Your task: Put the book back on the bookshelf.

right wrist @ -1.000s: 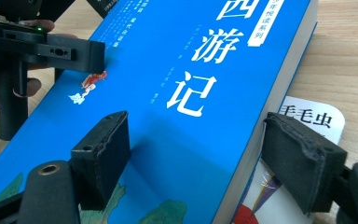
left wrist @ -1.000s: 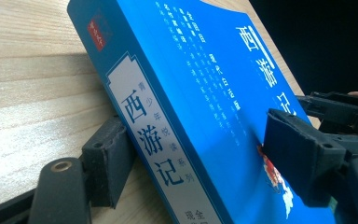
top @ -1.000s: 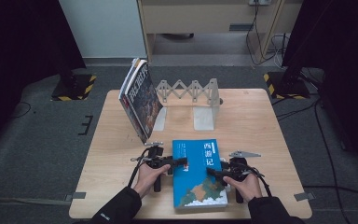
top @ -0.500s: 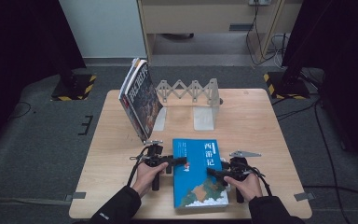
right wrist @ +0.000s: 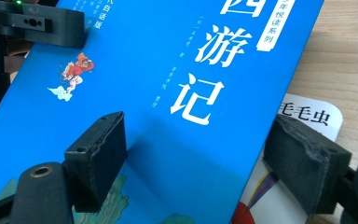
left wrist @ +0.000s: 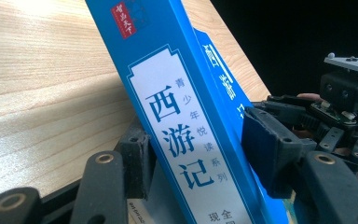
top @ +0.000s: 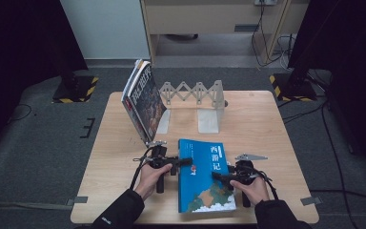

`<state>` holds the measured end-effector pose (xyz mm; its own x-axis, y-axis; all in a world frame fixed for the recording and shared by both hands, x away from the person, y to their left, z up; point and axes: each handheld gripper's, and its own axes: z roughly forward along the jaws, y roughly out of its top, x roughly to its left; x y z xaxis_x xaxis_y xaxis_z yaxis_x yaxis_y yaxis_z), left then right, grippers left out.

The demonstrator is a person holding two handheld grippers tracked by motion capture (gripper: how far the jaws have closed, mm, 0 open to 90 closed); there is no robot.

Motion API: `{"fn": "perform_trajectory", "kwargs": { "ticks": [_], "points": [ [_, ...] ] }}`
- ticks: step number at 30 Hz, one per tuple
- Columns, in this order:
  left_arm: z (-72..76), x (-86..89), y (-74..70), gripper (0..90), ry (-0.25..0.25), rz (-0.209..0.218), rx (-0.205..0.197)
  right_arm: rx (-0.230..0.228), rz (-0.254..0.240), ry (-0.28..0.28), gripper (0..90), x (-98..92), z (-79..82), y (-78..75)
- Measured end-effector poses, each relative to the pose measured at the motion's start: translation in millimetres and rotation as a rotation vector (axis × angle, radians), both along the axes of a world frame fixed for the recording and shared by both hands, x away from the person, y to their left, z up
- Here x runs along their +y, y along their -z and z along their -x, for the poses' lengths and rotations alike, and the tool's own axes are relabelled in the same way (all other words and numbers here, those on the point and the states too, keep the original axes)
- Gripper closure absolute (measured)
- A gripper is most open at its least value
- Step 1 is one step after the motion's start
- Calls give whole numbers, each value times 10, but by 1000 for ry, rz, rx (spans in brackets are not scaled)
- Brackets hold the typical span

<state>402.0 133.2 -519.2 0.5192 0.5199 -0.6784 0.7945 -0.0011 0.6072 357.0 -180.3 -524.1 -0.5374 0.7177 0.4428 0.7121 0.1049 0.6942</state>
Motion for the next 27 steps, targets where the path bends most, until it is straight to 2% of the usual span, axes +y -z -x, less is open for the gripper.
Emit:
{"fn": "perform_trajectory", "kwargs": {
  "ticks": [4, 6, 8, 12, 14, 22, 26, 27],
  "points": [
    [-30, -36, 15, 446, 16, -3, 11, 2, 1, -7, 215, -3, -4, -2],
    [-60, -113, 45, 448, 29, 1, 30, -2, 1, -11, 216, -1, -7, -2],
    [-86, -142, 32, 439, 75, -36, 37, -7, 5, -17, 217, 17, -16, -2],
    [-92, -138, 33, 441, 77, -40, 47, -5, 4, -20, 217, 25, -18, -4],
    [-75, -126, 37, 465, 55, -14, 48, -1, 3, -23, 217, 26, -22, -8],
    [-27, -132, -41, 506, 54, -17, 3, 6, -4, -40, 224, 2, -49, -16],
    [-8, -139, -76, 513, 57, -22, -15, -3, -18, -35, 240, -13, -68, -19],
    [5, -143, -104, 515, 62, -23, -27, -8, -34, -28, 239, -18, -80, -17]
  ]
}}
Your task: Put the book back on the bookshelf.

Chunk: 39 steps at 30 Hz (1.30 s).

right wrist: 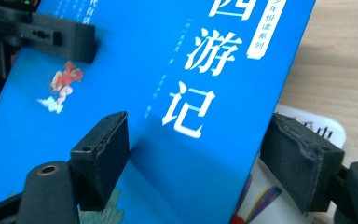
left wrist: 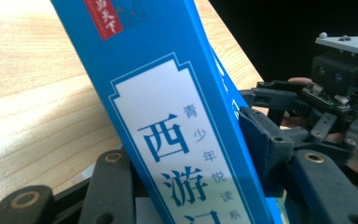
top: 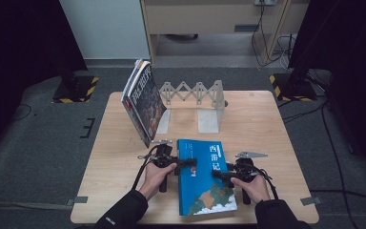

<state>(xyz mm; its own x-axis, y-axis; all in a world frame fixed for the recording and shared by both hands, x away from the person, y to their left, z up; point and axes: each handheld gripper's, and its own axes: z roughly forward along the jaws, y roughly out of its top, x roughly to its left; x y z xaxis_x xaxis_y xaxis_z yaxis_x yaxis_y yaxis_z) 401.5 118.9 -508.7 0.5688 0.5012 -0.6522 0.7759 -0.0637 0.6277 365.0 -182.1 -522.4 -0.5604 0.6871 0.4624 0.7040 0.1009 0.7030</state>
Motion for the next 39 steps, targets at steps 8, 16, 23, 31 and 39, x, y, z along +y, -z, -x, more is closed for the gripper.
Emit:
{"fn": "perform_trajectory", "kwargs": {
  "ticks": [8, 16, 23, 31, 39],
  "points": [
    [35, -5, -92, 534, 18, -3, -23, 20, -61, -3, 201, -8, -49, 26],
    [39, -15, -230, 560, 26, 3, -55, 7, -45, -6, 249, -32, -58, -77],
    [25, 15, -399, 584, 18, 13, -109, -49, -64, 9, 298, -21, -75, -198],
    [21, 10, -505, 599, 15, 34, -158, -89, -74, 14, 346, -45, -101, -294],
    [23, -8, -483, 591, 24, 27, -151, -99, -70, 11, 355, -62, -67, -283]
  ]
}}
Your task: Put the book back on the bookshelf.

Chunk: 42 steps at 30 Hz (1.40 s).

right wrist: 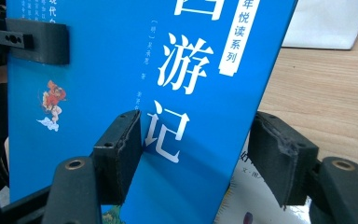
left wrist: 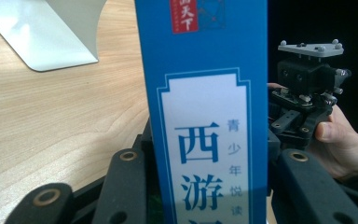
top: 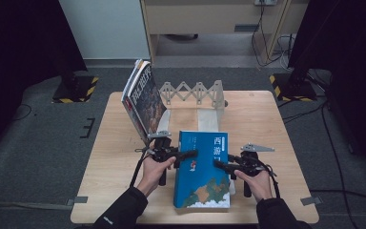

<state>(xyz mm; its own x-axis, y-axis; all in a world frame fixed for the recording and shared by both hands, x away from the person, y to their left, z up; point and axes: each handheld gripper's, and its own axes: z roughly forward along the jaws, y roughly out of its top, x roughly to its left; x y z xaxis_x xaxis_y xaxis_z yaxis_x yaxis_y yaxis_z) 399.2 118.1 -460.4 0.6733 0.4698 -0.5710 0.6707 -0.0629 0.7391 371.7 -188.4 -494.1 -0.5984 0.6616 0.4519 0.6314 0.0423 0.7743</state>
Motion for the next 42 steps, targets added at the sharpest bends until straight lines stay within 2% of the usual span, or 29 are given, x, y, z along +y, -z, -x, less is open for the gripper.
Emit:
{"fn": "perform_trajectory", "kwargs": {
  "ticks": [15, 24, 26, 32, 35, 38, 42],
  "points": [
    [-32, -21, 56, 582, -12, 3, 25, -15, 17, -30, 368, 41, 18, -4],
    [-47, -71, 108, 578, -11, 28, 25, -21, 20, -42, 378, 38, 27, -8],
    [-48, -87, 118, 571, -9, 43, 42, -27, 17, -52, 382, 50, 29, -12],
    [-31, -87, 115, 582, -20, 44, 43, -28, 20, -58, 383, 61, 33, -17],
    [-10, -81, 100, 599, -34, 56, 55, -30, 15, -66, 382, 55, 29, -19],
    [11, -78, 54, 607, -37, 49, 43, -37, -6, -71, 374, 51, 21, -16],
    [47, -69, -128, 610, -14, 24, -3, -61, -52, -71, 373, 48, 25, -29]
  ]
}}
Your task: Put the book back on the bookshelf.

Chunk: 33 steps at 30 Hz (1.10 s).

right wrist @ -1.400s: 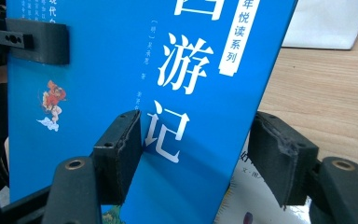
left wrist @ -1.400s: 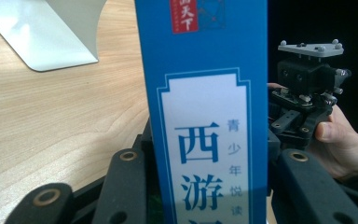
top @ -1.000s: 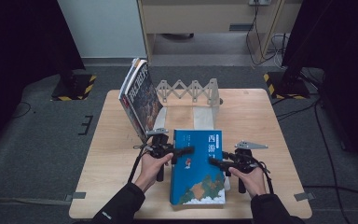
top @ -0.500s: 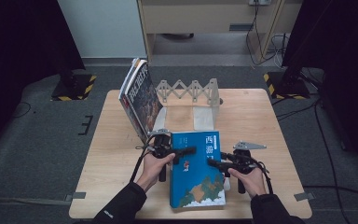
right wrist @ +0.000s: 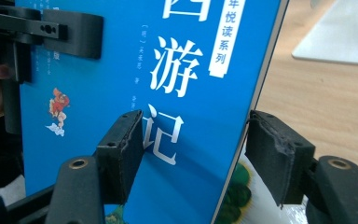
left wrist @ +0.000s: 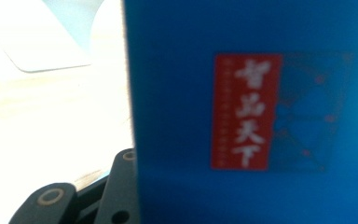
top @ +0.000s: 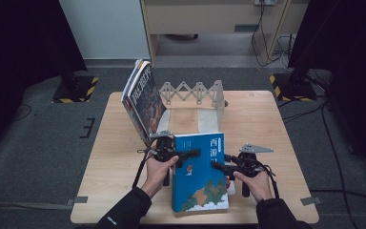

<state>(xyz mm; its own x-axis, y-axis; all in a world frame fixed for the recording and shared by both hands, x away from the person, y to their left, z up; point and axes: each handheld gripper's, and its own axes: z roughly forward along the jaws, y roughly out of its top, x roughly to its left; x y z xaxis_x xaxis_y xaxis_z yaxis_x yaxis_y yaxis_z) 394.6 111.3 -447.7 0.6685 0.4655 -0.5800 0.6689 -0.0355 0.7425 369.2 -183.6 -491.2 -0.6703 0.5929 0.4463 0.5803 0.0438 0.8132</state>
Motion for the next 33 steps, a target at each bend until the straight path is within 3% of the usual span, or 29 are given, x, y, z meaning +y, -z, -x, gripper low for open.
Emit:
{"fn": "perform_trajectory", "kwargs": {
  "ticks": [6, 10, 16, 19, 20, 22, 23, 24, 27, 28, 33],
  "points": [
    [41, 37, -193, 609, 11, -3, -43, -26, -43, 0, 362, -42, 16, -43],
    [75, 113, -361, 608, 6, 0, -84, -40, -65, 32, 345, -153, 14, -75],
    [120, 196, -519, 608, 5, 21, -114, -57, -24, 90, 346, -317, -1, -74],
    [163, 240, -644, 607, -6, 29, -150, -50, -2, 134, 350, -423, -8, -47],
    [186, 281, -725, 607, -21, 25, -180, -44, 15, 162, 342, -488, -14, -29],
    [193, 310, -760, 606, -31, 24, -189, -43, 38, 183, 327, -516, -18, -19],
    [198, 377, -816, 606, -53, 30, -200, -48, 136, 225, 305, -569, -35, 13],
    [197, 408, -842, 606, -65, 34, -203, -44, 199, 242, 300, -596, -44, 38],
    [191, 472, -894, 607, -91, 32, -218, -26, 305, 270, 297, -670, -69, 104],
    [181, 525, -948, 607, -120, 19, -247, -20, 322, 282, 295, -691, -76, 115],
    [98, 629, -1059, 607, -211, -20, -296, -1, 370, 309, 276, -782, -112, 144]
  ]
}}
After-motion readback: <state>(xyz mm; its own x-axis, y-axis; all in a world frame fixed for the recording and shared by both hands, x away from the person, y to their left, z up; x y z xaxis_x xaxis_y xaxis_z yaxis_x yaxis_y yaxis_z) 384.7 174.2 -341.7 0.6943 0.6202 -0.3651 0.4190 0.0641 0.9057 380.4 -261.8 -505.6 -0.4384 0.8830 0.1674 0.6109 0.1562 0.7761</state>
